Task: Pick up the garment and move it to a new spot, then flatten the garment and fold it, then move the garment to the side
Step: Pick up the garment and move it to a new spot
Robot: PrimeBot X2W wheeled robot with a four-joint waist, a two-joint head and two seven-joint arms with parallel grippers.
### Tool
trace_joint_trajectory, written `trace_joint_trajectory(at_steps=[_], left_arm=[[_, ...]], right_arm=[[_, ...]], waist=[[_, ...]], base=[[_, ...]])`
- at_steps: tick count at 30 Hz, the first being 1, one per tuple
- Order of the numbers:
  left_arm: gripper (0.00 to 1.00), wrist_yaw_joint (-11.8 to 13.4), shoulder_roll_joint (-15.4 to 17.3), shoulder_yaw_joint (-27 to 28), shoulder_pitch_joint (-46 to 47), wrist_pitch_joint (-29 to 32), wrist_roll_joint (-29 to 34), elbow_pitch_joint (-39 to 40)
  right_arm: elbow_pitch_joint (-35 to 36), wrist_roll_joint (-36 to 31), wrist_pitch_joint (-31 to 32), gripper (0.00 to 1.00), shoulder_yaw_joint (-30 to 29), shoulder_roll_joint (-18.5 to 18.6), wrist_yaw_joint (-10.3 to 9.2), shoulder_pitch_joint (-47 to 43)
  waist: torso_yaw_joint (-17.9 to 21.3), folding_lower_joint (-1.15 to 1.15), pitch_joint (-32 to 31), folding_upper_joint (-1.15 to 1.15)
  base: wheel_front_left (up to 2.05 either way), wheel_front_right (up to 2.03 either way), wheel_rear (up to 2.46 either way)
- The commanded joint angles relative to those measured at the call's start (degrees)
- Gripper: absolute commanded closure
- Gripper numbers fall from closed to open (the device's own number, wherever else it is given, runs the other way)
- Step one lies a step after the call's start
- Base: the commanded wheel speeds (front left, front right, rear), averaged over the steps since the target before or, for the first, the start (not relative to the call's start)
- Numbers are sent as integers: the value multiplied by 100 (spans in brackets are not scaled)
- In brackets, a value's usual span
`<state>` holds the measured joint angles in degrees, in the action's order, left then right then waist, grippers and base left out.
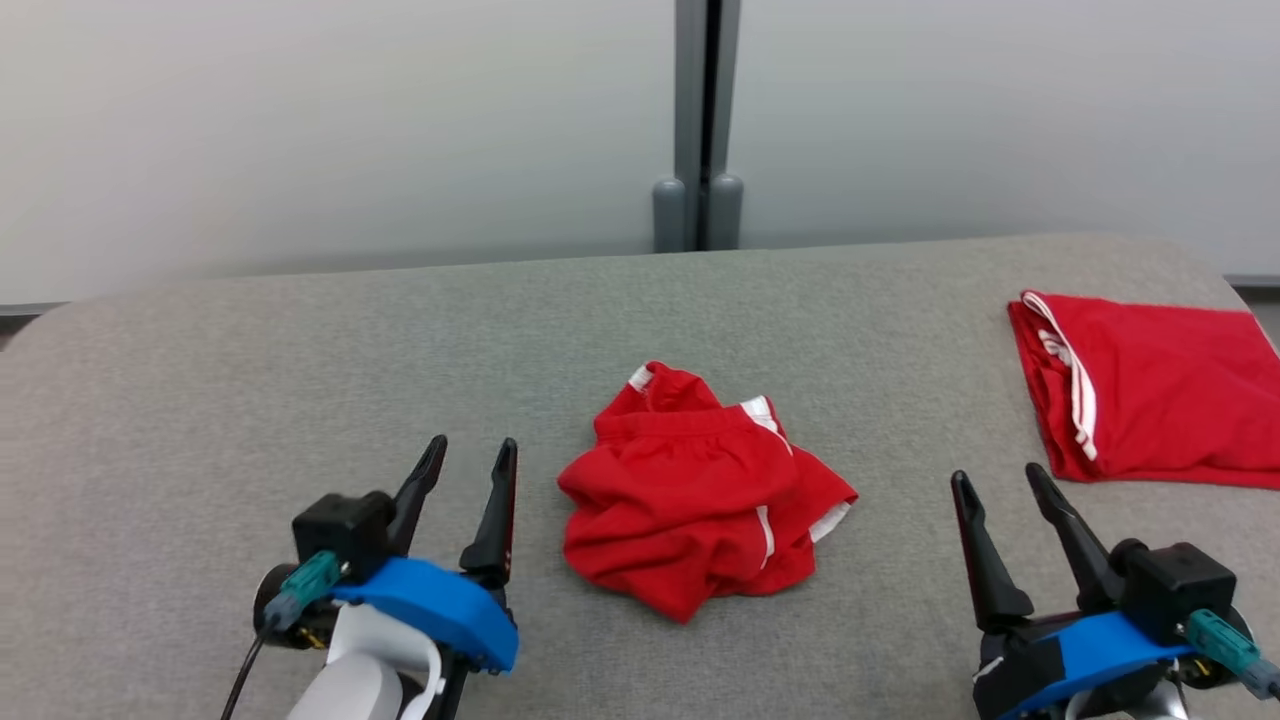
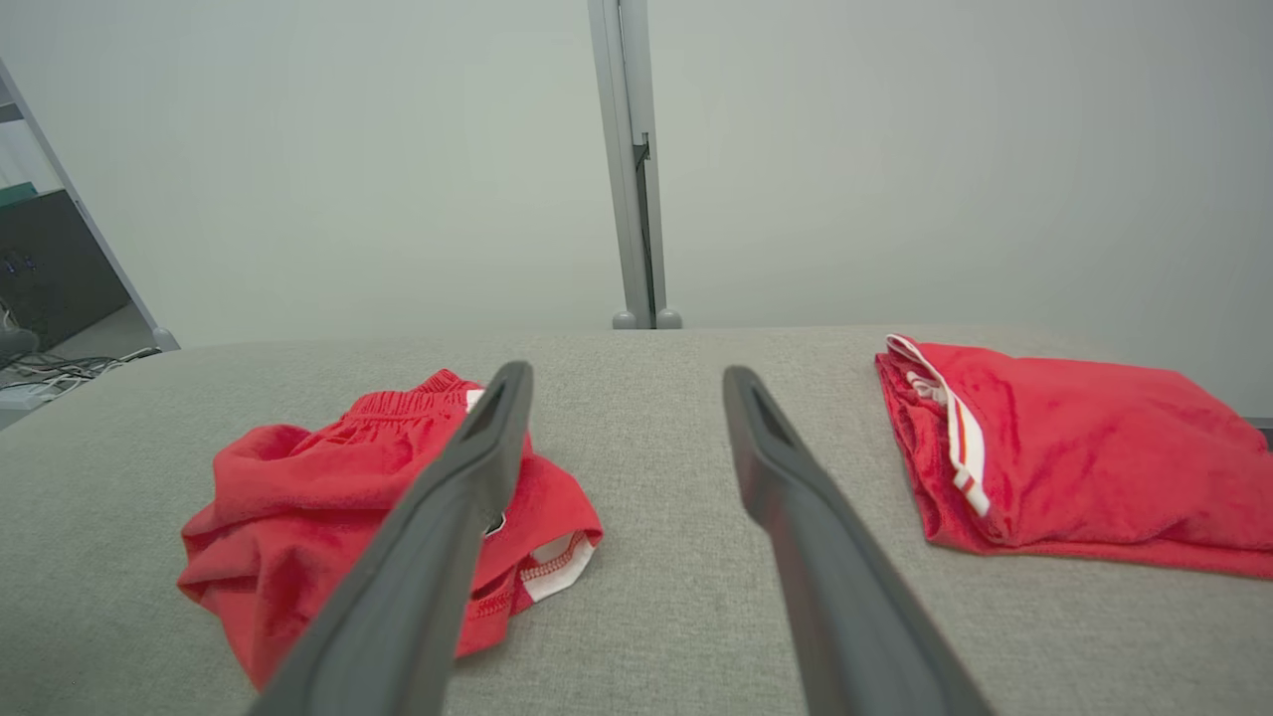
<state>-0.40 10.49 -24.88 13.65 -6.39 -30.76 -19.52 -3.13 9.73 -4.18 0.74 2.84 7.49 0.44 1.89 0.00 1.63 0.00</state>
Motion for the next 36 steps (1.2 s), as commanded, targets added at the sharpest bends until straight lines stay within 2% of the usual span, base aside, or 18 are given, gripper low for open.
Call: trace_joint_trajectory(at_steps=[1, 5, 11, 17, 19, 25, 36], left_arm=[[0, 50, 65, 62, -156, -163, 17, 90], [0, 169, 193, 247, -415, -530, 42, 209], [0, 102, 265, 632, -725, -856, 107, 368], [0, -39, 68, 1319, -1176, -880, 637, 776], [0, 38, 70, 1522, -1244, -883, 943, 828], [0, -15, -73, 1739, -1551, -883, 1425, 785], [0, -203, -234, 2068, -1720, -884, 1659, 450]], right_arm=[[6, -11, 0, 0, -72, 10, 0, -126], [4, -13, 11, 0, -186, 10, 0, -218], [-116, 35, -23, 0, -292, 10, 0, -308], [-263, 113, -59, 0, -292, 10, 0, -328], [-299, 107, -82, 0, -297, 10, 0, -327], [-406, -24, -132, 0, -364, 10, 0, -395], [-530, -169, -167, 0, -425, 10, 0, -453]], waist=[[-77, 0, -48, 0], [-210, 0, -150, 0], [-280, 0, -204, 0], [-243, 0, -229, 0], [-227, 0, -234, 0], [-228, 0, -237, 0], [-257, 0, -239, 0]], base=[[0, 0, 0], [0, 0, 0], [0, 0, 0], [0, 0, 0], [0, 0, 0], [0, 0, 0], [0, 0, 0]])
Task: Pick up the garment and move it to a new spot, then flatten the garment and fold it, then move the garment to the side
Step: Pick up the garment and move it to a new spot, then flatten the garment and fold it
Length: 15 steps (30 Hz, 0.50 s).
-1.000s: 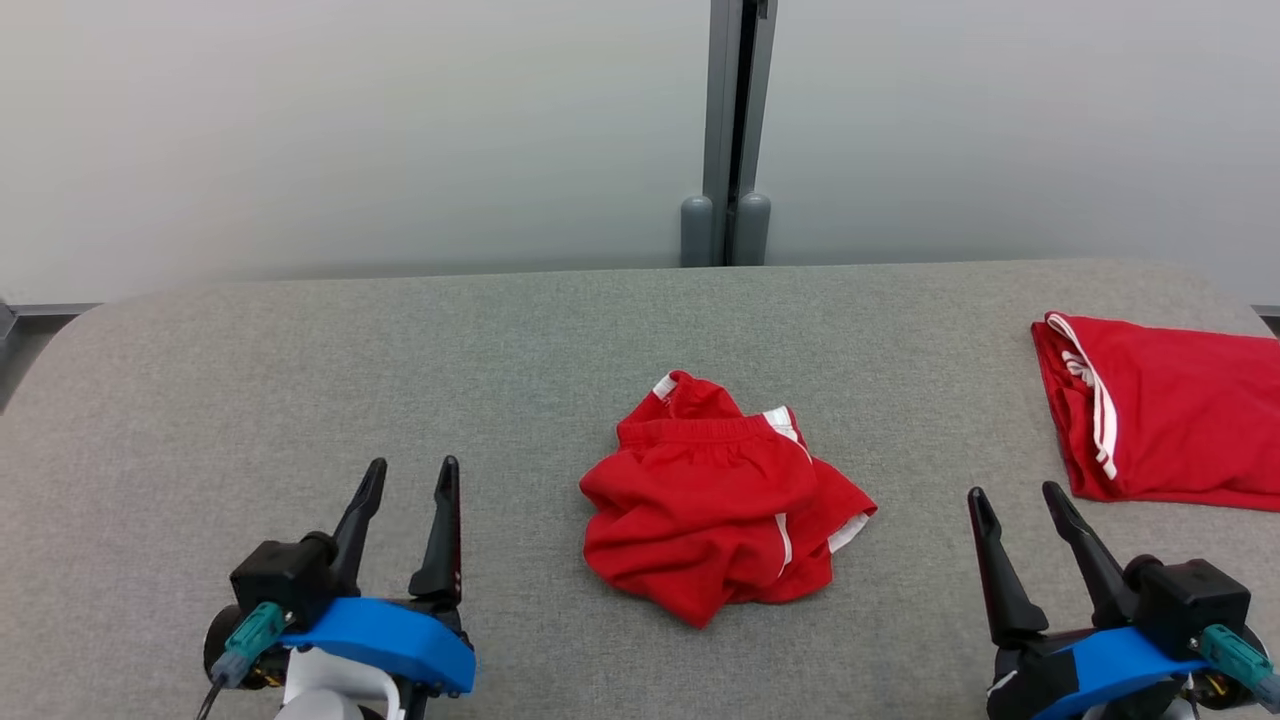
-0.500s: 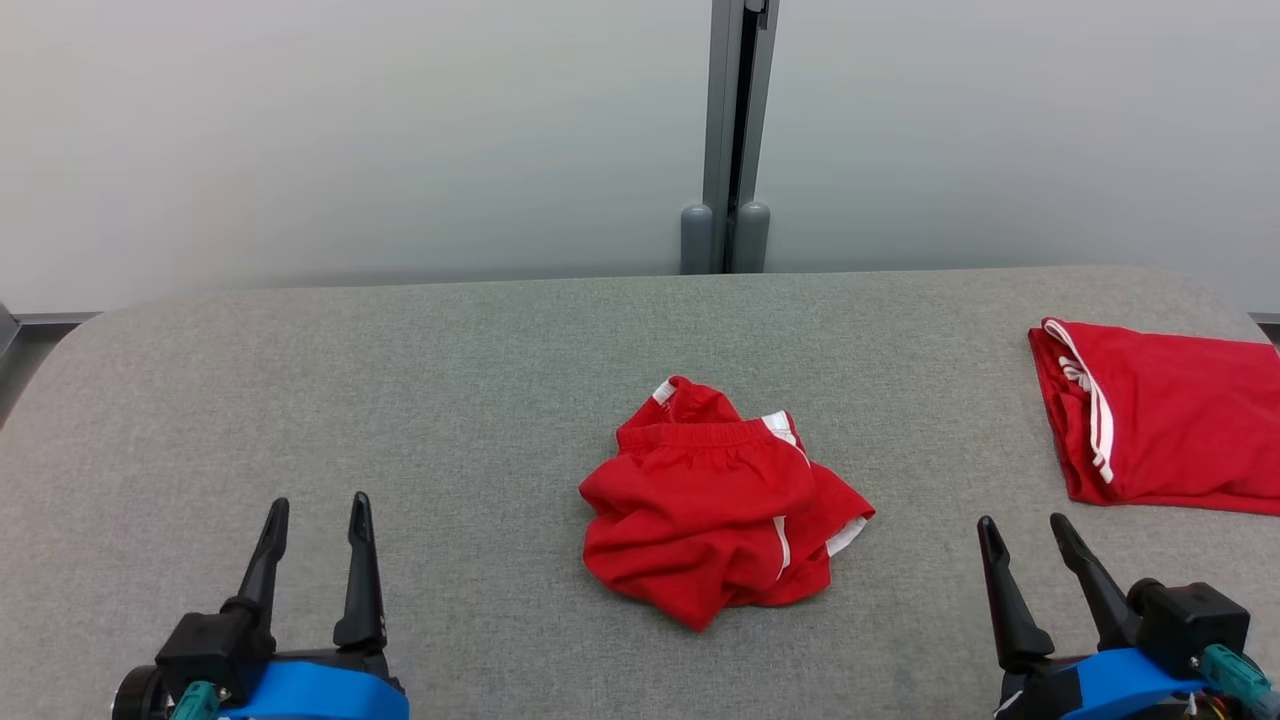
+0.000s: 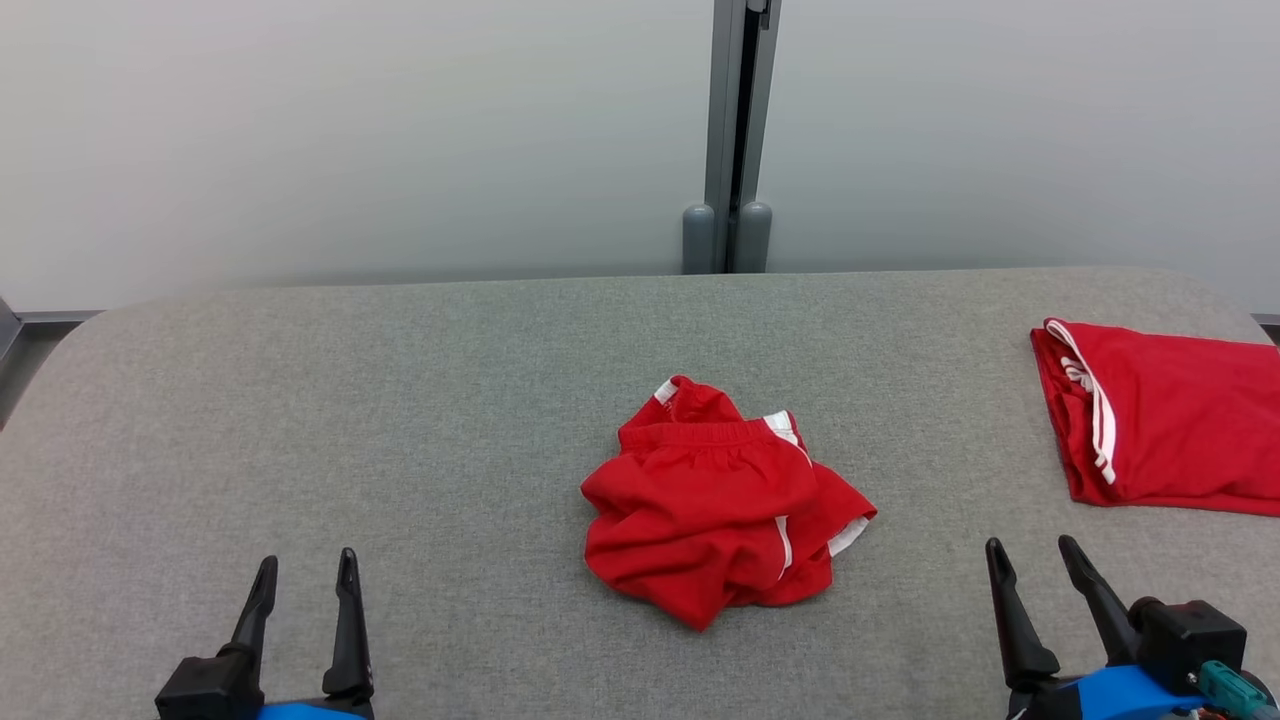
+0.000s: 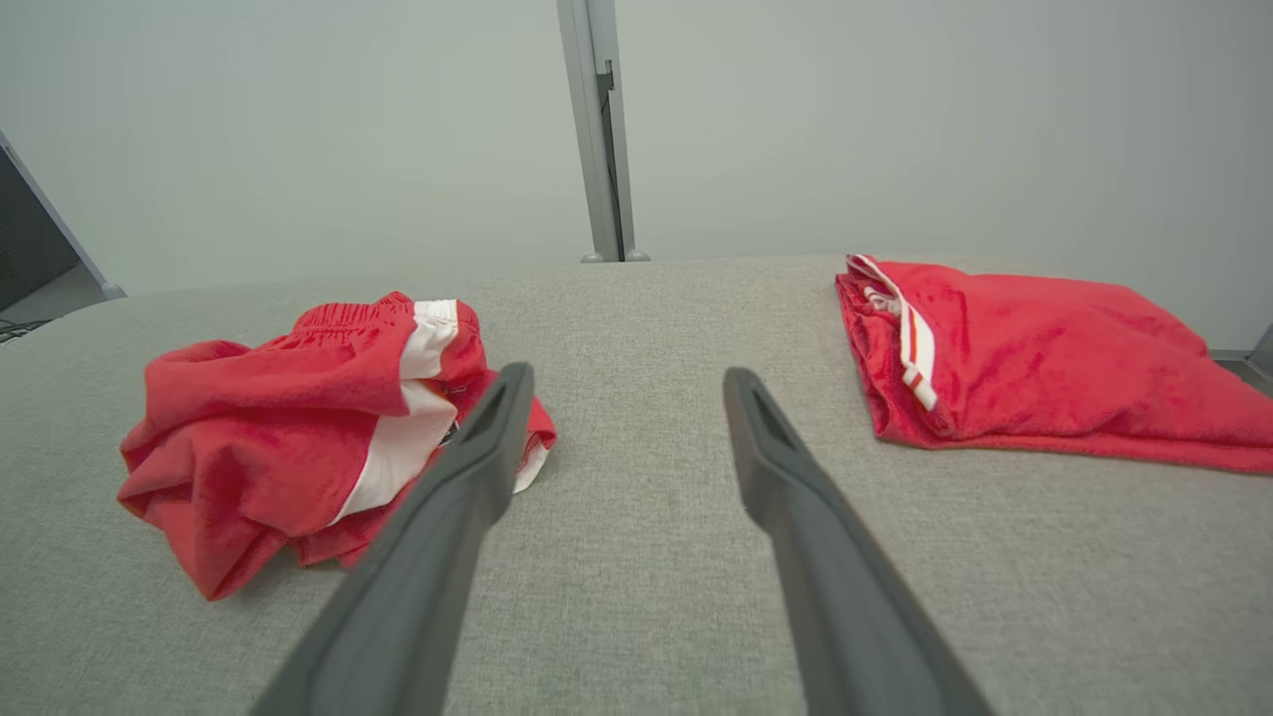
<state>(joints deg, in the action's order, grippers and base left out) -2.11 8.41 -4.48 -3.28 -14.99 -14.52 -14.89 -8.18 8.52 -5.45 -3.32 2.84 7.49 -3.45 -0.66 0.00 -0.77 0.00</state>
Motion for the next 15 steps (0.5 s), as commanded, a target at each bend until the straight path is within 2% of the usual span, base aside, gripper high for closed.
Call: trace_joint_trajectory(at_steps=[1, 15], left_arm=[[0, -39, -36, 55, -38, -24, 49, -38], [0, -196, -127, 138, -17, -25, 138, -139]], right_arm=[[-45, -52, -41, 0, -19, 10, 0, -59], [-88, 36, -45, 0, 66, 10, 0, -14]], waist=[[-3, 0, 2, 0], [30, 0, 1, 0]], base=[[0, 0, 0], [0, 0, 0]])
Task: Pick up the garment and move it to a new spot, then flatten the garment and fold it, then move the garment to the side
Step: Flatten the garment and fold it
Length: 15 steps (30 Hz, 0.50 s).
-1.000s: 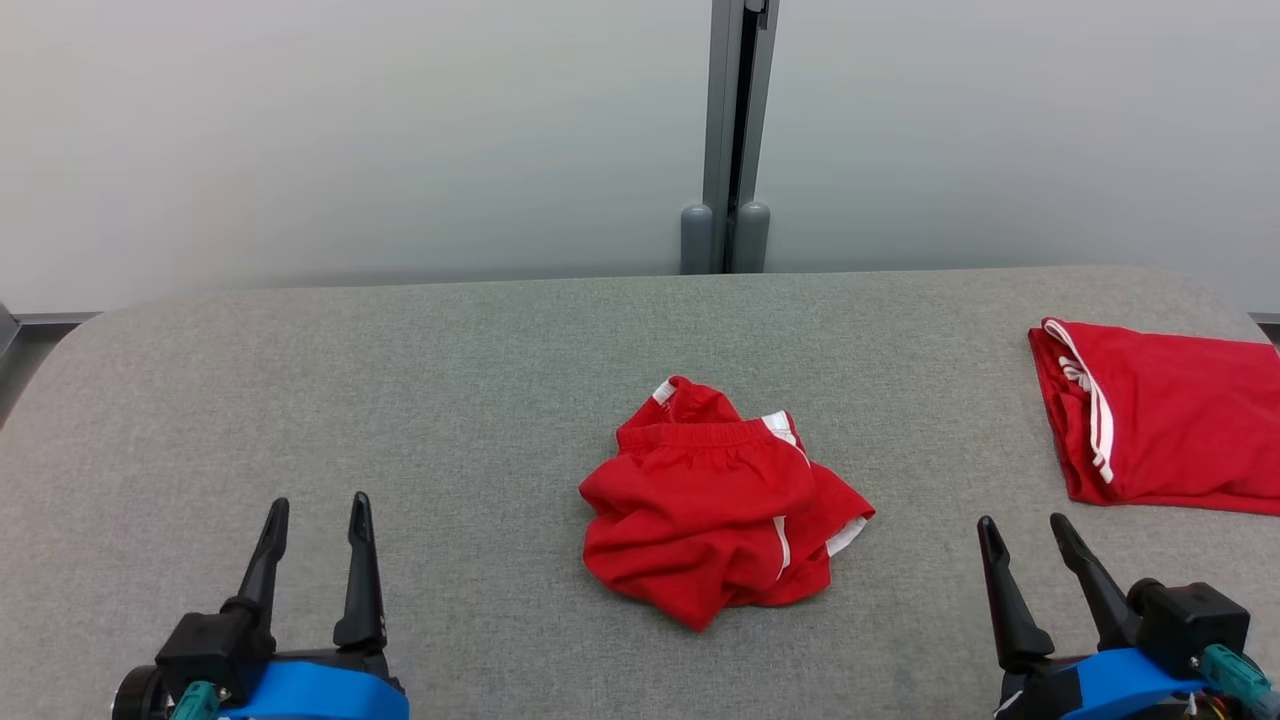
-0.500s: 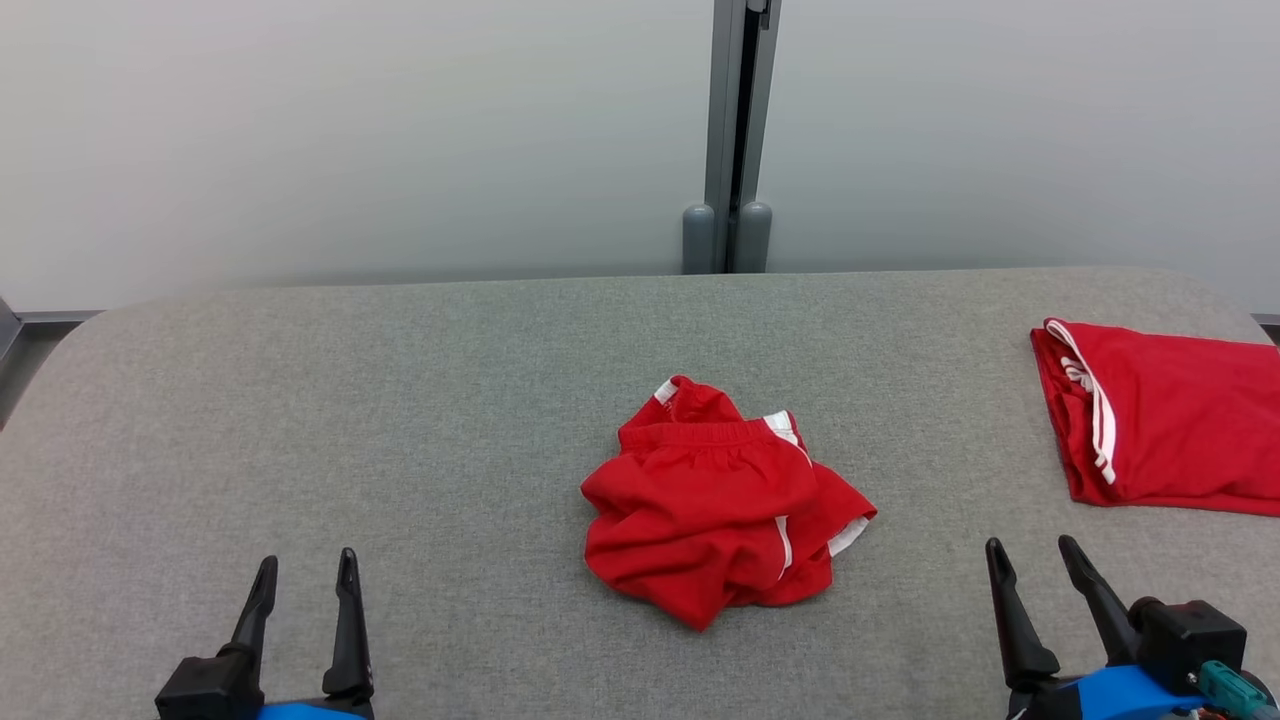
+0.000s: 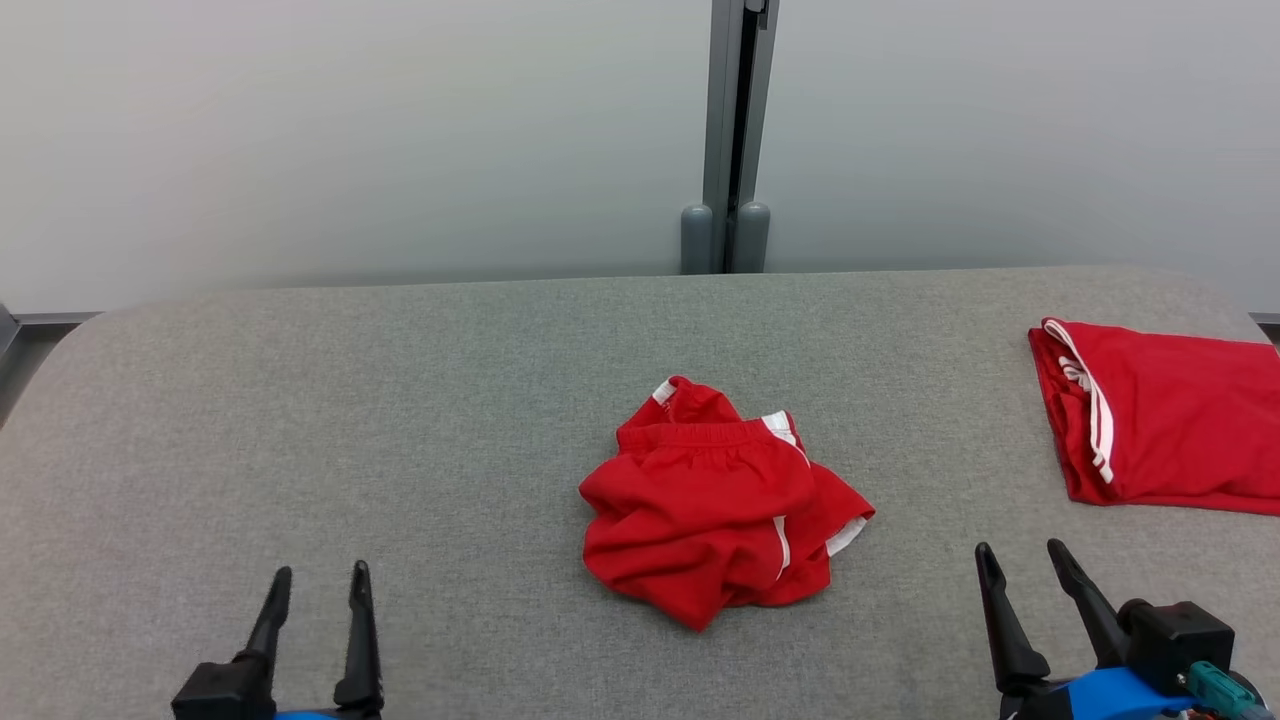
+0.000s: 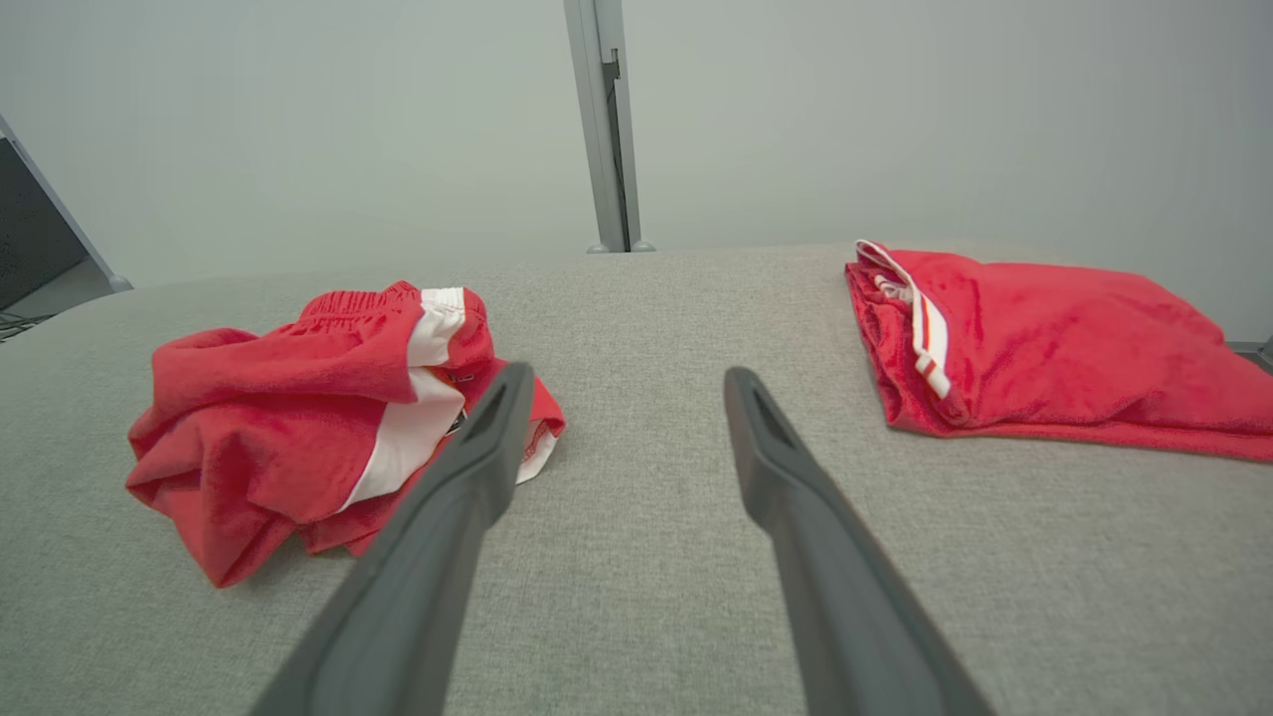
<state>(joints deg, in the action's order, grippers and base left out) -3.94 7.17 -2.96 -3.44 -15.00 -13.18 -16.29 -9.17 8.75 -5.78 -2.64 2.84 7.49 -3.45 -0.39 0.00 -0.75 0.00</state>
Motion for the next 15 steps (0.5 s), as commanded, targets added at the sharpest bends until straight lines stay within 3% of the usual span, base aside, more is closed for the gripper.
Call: trace_joint_trajectory(at_steps=[1, 4, 9, 15], left_arm=[[0, -51, 29, -71, 21, -18, 21, -55], [0, -171, 181, -243, 322, 184, 10, -58], [0, -326, 561, -675, 953, 1235, -234, 119], [0, -362, 1135, -1490, 1879, 2831, -1482, 439]], right_arm=[[25, 17, 5, 0, 7, 10, 0, -15], [70, 17, 34, 0, 38, 10, 0, 11], [71, 63, 5, 0, 147, 11, 0, 102], [-13, 197, -103, 0, 367, 12, 0, 248]], waist=[[14, 0, 2, 0], [51, 0, 24, 0], [193, 0, 89, 0], [636, 0, 242, 0]], base=[[0, 0, 0], [0, 0, 0], [0, 0, 0], [0, 0, 0]])
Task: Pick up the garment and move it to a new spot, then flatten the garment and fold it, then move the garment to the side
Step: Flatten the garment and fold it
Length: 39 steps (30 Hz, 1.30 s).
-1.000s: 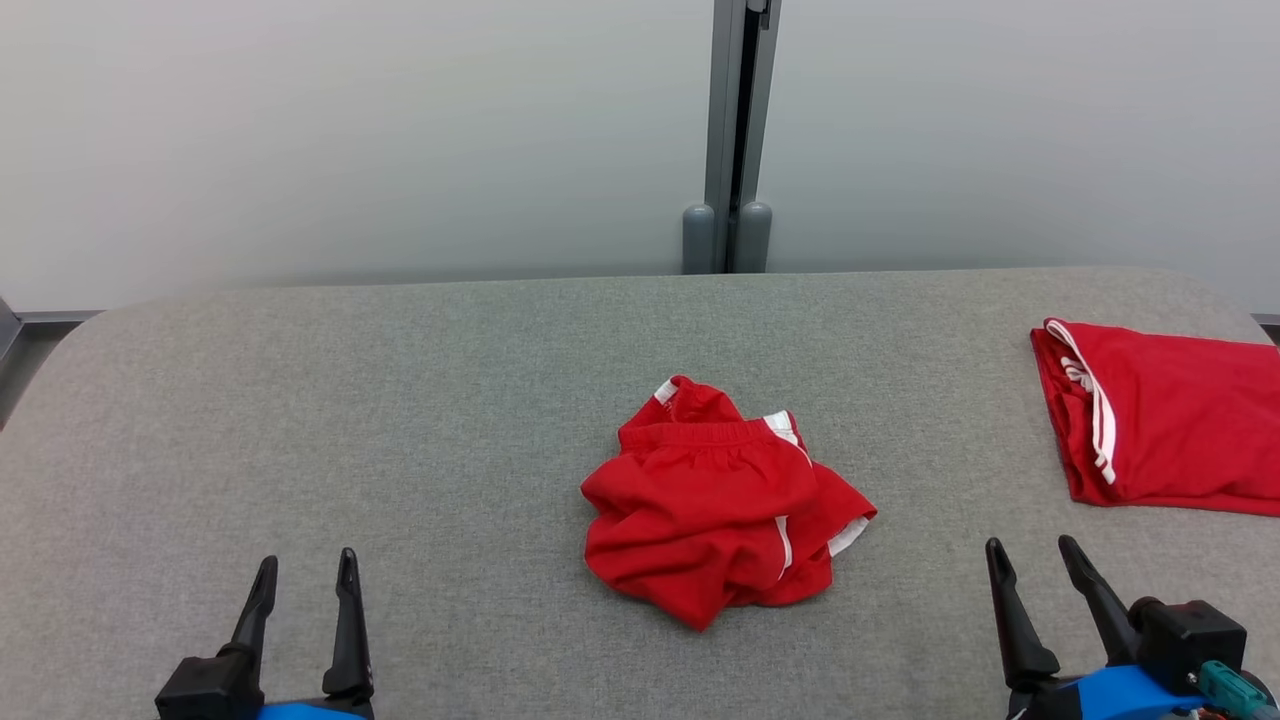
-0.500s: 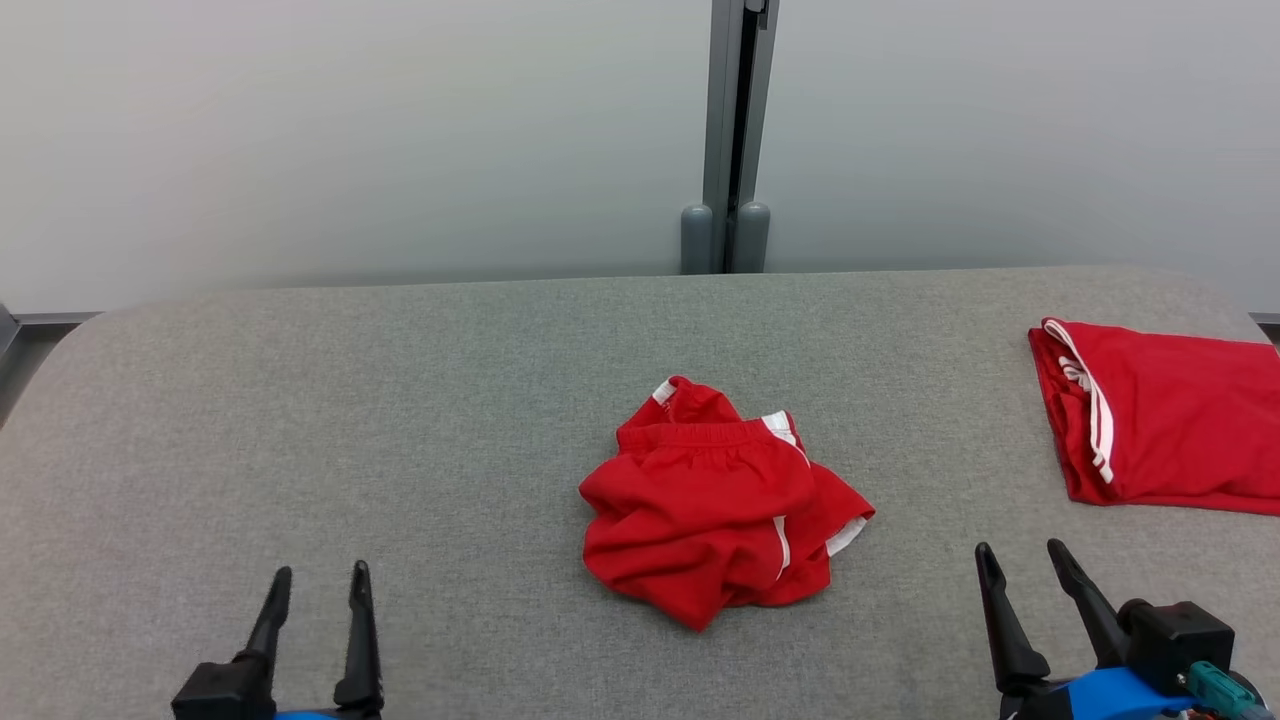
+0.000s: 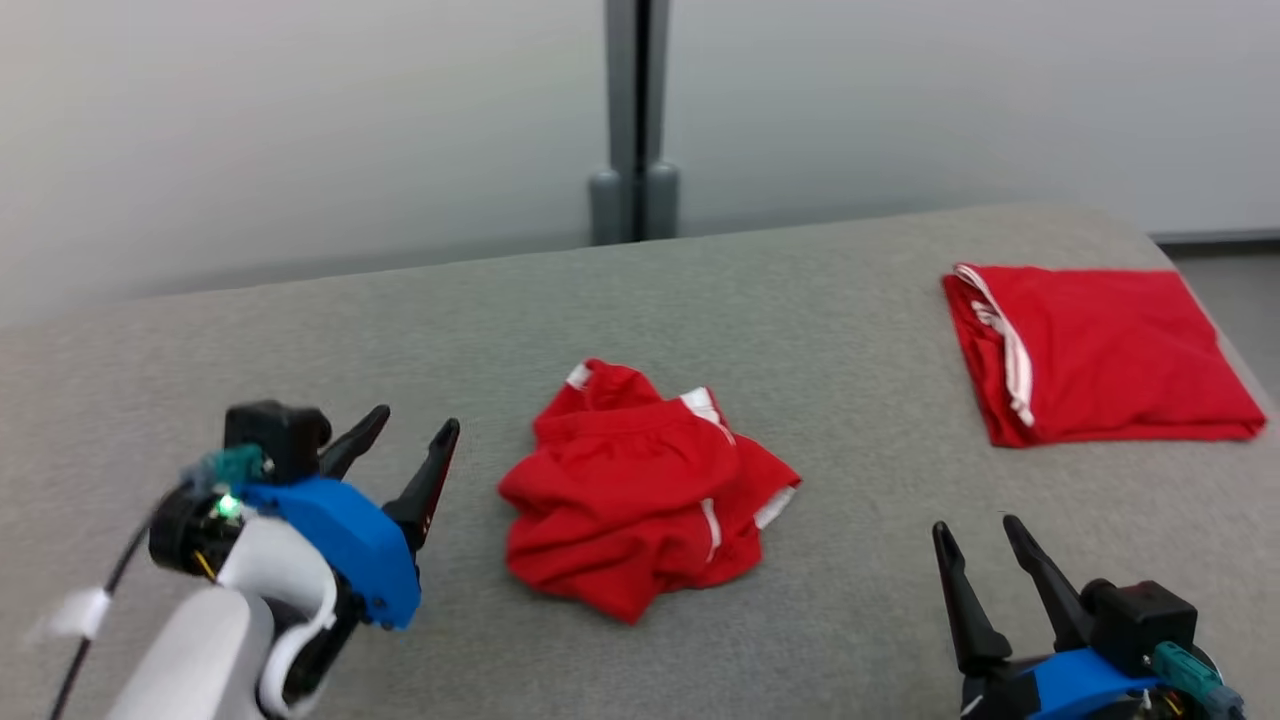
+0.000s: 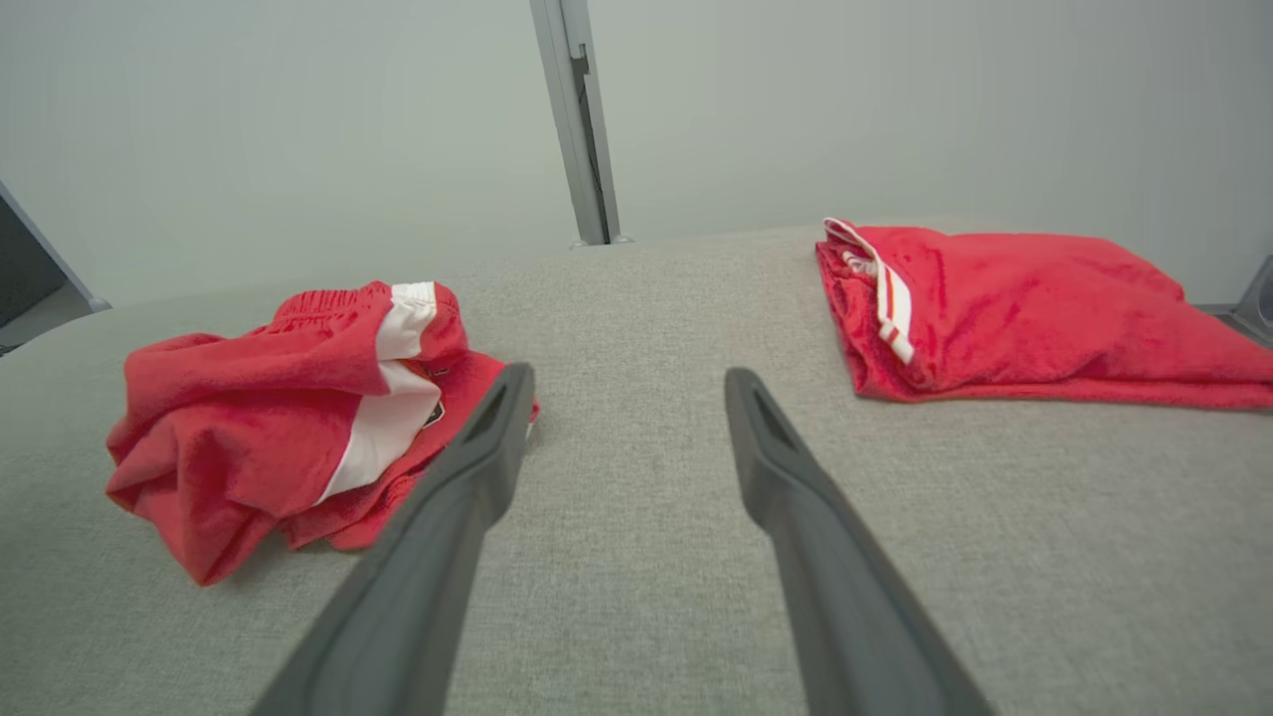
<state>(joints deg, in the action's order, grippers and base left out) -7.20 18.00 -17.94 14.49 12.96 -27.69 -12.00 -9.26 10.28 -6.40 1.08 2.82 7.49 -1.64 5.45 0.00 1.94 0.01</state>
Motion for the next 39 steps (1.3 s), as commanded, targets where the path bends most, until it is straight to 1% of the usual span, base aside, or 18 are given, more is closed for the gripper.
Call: trace_joint_trajectory(at_steps=[1, 5, 8, 11, 14, 17, 22, 26, 30, 36, 39], left_arm=[[0, -34, 182, -96, 232, 267, -274, 50], [0, -25, 453, -480, 809, 1167, -1368, 141], [0, -25, 708, -706, 1154, 1754, -2028, 126], [0, -26, 1015, -966, 1499, 2194, -2282, 103], [0, -26, 1115, -1031, 1764, 2441, -2567, 12], [0, -26, 1294, -1173, 1954, 2753, -2626, -159], [0, -12, 1369, -1231, 2165, 3149, -2823, -387], [0, 41, 1425, -1294, 2255, 3373, -2818, -512], [0, 161, 1421, -1297, 2323, 3515, -2858, -639], [0, 398, 1241, -1291, 2123, 3990, -3283, -625], [0, 494, 1132, -1209, 2092, 4059, -3456, -510]], right_arm=[[-23, 66, -48, 0, 61, 14, 0, 104], [-79, 115, -130, 0, 336, 14, 0, 259], [-101, 136, -145, 0, 623, 12, 0, 397], [-109, 219, -193, 0, 879, 17, 0, 567], [-146, 336, -269, 0, 1103, 16, 0, 693], [-219, 460, -361, 0, 1247, 13, 0, 798], [-369, 600, -512, 0, 1446, 17, 0, 937], [-454, 696, -608, 0, 1532, 13, 0, 1038], [-526, 767, -695, 0, 1602, 13, 0, 1123], [-613, 821, -770, 0, 1622, 14, 0, 1225], [-651, 842, -797, 0, 1633, 14, 0, 1216]], waist=[[163, 0, 20, -1], [579, 0, 194, -1], [945, 0, 347, -1], [1306, 0, 535, -1], [1643, 0, 732, -1], [1915, 0, 893, -1], [2245, 0, 1108, -1], [2383, 0, 1250, -1], [2461, 0, 1357, -1], [2506, 0, 1417, -1], [2515, 0, 1440, -1]], base=[[0, 0, 0], [0, 0, 0], [0, 0, 0], [0, 0, 0], [0, 0, 0], [0, 0, 0], [0, 0, 0], [0, 0, 0], [0, 0, 0], [0, 0, 0], [0, 0, 0]])
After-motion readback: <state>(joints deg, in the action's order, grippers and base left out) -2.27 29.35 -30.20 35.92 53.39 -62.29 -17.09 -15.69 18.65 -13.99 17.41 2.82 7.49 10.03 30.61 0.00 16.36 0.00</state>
